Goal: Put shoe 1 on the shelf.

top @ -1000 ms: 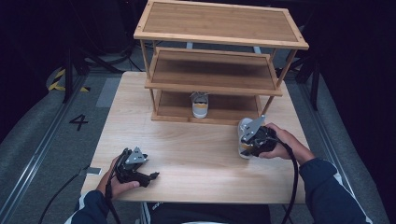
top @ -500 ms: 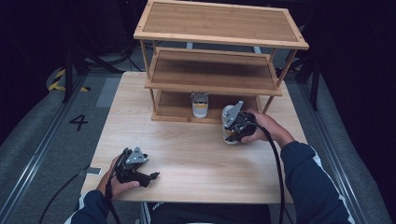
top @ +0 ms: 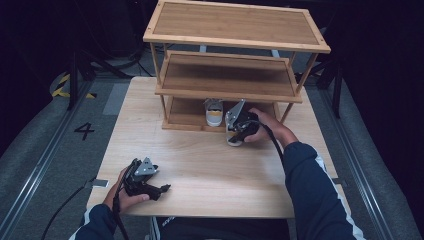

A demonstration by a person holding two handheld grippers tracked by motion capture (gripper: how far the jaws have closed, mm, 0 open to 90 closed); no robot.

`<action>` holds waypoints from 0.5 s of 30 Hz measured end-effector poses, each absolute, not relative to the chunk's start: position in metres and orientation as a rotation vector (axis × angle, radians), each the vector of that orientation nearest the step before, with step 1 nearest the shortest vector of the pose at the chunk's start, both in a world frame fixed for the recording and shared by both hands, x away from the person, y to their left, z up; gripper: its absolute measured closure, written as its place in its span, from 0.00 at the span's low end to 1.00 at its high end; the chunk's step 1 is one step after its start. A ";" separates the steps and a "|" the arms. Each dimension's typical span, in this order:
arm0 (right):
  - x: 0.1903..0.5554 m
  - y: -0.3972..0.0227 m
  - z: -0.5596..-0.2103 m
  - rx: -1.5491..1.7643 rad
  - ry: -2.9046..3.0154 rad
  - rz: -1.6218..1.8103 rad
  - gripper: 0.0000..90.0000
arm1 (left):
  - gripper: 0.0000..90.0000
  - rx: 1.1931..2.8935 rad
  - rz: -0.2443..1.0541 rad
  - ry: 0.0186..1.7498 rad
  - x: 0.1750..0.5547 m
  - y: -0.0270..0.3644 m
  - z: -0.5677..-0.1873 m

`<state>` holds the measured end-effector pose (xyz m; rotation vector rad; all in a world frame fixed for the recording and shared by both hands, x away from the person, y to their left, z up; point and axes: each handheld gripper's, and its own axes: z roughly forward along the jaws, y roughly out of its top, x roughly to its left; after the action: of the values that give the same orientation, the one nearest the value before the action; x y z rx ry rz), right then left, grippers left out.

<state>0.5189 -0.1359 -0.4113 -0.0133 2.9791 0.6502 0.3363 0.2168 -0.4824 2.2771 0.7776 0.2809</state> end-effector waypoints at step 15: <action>0.513 -0.153 -0.409 0.138 2.849 0.766 0.62 | 0.17 2.277 0.283 0.779 0.336 0.217 -0.482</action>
<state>0.5131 -0.1530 -0.4090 0.1379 2.8488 0.7663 0.3362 0.2167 -0.4824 2.2771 0.7787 0.2830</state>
